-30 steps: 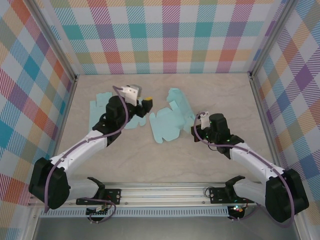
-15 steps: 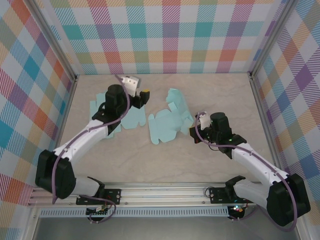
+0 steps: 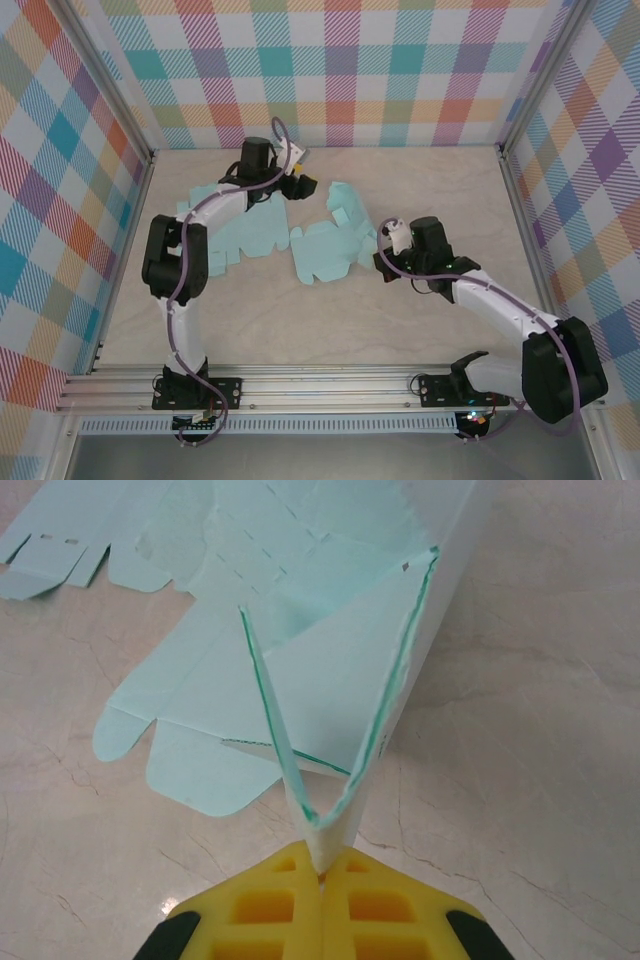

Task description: Fold the paper box

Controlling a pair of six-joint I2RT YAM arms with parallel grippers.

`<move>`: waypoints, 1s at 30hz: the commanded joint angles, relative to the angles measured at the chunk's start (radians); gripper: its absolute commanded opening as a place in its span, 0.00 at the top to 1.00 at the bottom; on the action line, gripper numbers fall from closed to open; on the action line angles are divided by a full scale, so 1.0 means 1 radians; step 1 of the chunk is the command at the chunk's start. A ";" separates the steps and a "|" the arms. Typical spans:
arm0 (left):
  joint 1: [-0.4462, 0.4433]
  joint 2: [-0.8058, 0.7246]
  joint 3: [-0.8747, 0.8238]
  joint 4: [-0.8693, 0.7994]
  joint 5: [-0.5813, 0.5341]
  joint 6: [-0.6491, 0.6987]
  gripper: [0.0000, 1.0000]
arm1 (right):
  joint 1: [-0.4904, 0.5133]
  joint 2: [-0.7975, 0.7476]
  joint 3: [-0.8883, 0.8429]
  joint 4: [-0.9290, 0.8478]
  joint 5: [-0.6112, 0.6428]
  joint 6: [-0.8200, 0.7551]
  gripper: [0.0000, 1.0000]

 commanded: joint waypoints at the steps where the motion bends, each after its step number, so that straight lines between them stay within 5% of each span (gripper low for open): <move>1: 0.015 0.044 0.100 -0.118 0.178 0.090 0.31 | 0.005 0.008 0.052 0.027 -0.033 -0.038 1.00; 20: -0.049 0.286 0.383 -0.365 0.192 0.181 0.33 | 0.005 0.013 0.058 0.044 -0.070 -0.052 1.00; 30: -0.081 0.321 0.453 -0.421 0.215 0.213 0.52 | 0.005 0.032 0.057 0.057 -0.049 -0.046 1.00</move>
